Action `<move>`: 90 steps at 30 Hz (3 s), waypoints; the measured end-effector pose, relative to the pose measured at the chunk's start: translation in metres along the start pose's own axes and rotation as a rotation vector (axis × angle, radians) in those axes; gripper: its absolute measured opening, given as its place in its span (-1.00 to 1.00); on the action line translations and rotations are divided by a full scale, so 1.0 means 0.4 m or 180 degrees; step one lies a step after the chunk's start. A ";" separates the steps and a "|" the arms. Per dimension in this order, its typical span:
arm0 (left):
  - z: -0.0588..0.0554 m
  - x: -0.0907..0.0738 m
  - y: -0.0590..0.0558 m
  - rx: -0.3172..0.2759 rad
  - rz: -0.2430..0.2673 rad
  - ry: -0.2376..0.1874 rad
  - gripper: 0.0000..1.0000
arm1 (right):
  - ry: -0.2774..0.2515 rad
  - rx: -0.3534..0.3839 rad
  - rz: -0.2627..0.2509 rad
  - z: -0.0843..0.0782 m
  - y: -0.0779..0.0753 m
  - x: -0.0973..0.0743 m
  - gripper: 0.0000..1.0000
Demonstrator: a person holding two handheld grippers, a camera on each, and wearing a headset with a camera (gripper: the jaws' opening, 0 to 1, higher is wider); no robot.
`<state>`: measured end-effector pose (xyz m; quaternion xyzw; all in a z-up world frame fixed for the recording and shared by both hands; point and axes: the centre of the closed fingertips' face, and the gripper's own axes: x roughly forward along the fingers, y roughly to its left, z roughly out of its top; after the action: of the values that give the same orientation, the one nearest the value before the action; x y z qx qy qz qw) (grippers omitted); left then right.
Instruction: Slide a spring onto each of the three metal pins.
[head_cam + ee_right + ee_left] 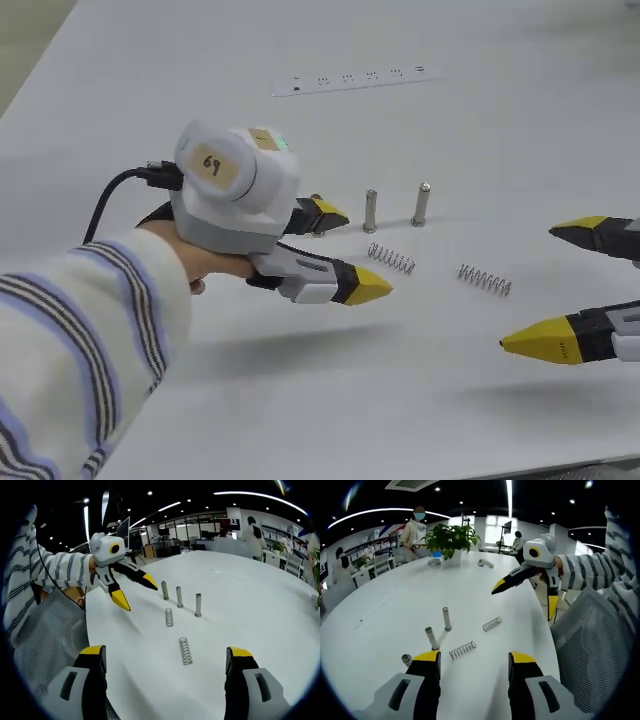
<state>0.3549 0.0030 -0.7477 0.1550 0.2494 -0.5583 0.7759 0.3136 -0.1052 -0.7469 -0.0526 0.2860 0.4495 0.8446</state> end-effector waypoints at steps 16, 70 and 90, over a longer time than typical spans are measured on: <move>-0.025 0.092 0.010 0.0324 -0.0334 0.0361 -0.23 | -0.0029 0.0041 -0.0038 0.001 -0.017 0.008 0.98; -0.092 0.120 0.026 0.0368 -0.0096 0.0534 -0.96 | -0.0003 0.0070 -0.0028 0.009 -0.038 0.004 0.92; -0.096 0.111 0.035 0.0080 0.0059 0.0618 -0.96 | 0.0032 -0.0021 0.0029 0.013 -0.039 0.000 0.88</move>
<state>0.3710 -0.0075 -0.8048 0.2204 0.3150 -0.5365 0.7512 0.3282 -0.1128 -0.7453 -0.0563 0.2891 0.4541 0.8409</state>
